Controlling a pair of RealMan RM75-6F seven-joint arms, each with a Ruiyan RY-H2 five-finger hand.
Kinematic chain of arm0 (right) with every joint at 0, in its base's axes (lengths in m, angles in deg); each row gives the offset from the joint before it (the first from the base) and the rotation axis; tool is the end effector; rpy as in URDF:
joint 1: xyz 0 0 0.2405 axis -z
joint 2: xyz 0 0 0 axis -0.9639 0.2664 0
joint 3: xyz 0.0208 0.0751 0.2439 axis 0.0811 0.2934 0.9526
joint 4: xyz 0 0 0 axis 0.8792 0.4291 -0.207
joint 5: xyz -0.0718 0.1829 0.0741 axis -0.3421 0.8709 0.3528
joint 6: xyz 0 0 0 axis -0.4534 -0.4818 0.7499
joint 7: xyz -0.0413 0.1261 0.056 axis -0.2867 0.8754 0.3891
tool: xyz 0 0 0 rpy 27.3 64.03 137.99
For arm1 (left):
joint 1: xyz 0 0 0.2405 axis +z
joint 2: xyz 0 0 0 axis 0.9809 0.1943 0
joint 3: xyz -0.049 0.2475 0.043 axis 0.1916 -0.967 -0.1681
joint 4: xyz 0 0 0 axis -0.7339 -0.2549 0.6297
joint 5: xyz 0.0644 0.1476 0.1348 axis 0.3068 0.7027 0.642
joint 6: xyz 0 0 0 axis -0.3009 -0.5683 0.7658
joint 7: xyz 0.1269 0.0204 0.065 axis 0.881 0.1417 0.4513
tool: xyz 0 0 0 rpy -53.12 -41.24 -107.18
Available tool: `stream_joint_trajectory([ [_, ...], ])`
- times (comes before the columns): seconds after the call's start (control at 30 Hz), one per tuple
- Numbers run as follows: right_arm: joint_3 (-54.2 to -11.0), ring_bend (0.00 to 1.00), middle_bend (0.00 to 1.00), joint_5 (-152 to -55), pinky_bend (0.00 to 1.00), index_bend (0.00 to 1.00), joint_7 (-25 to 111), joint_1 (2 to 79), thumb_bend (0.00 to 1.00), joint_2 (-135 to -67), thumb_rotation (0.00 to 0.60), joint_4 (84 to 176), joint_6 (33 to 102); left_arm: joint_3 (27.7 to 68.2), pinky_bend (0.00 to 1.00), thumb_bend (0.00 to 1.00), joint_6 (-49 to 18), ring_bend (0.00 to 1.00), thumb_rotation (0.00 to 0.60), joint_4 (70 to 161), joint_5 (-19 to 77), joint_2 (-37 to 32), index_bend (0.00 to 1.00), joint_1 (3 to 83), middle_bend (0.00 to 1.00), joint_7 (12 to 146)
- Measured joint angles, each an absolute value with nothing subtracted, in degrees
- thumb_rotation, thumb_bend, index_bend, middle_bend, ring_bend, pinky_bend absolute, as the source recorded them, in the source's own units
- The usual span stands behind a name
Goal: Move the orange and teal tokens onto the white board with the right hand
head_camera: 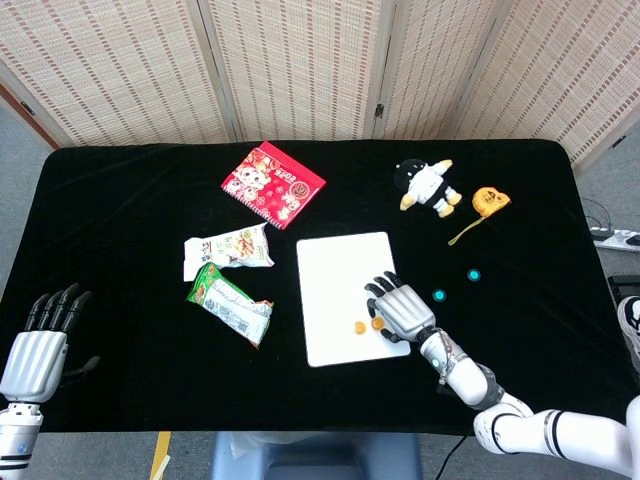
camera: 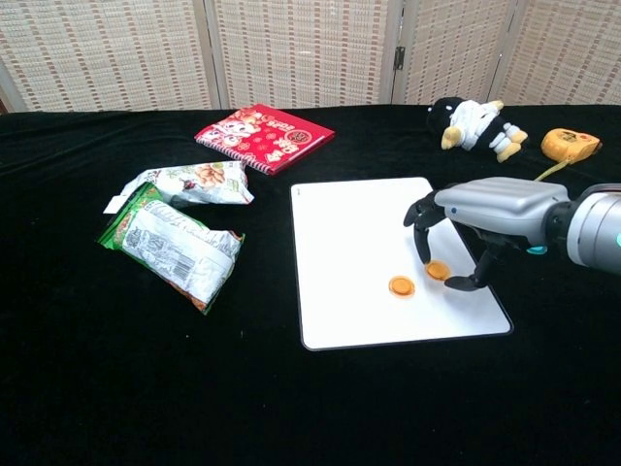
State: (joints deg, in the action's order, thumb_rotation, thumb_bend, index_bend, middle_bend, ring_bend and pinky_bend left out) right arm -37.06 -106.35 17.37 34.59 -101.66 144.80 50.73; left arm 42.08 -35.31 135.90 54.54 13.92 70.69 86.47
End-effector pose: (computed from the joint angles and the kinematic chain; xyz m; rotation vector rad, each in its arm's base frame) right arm -0.1742 -0.3112 -0.0222 2.0806 -0.9176 0.7118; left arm -0.2958 0.1959 0.1415 -1.4728 -0.8088 -0.8692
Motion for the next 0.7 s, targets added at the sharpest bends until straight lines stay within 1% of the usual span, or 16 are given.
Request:
stream_joint_trajectory([
  [0.4, -38.1, 0.08, 0.18, -105.5, 0.00, 0.49, 16.2, 33.5, 0.37, -103.1, 0.600, 143.6, 51.4, 42.0, 0.00, 0.22, -35.2, 0.05, 0.600, 135.6, 54.2, 13.9, 0.00, 70.9, 0.02, 86.3],
  [0.57, -38.6, 0.07, 0.18, -105.2, 0.00, 0.43, 16.0, 33.2, 0.37, -103.3, 0.600, 143.5, 51.3, 42.1, 0.00, 0.22, -35.3, 0.05, 0.600, 135.3, 54.0, 13.8, 0.00, 71.0, 0.01, 86.0],
  [0.7, -38.9, 0.07, 0.17, -105.2, 0.00, 0.32, 16.1, 33.1, 0.37, -103.3, 0.600, 143.6, 51.4, 42.1, 0.00, 0.22, -35.3, 0.05, 0.600, 135.1, 54.0, 13.7, 0.00, 71.0, 0.01, 85.9],
])
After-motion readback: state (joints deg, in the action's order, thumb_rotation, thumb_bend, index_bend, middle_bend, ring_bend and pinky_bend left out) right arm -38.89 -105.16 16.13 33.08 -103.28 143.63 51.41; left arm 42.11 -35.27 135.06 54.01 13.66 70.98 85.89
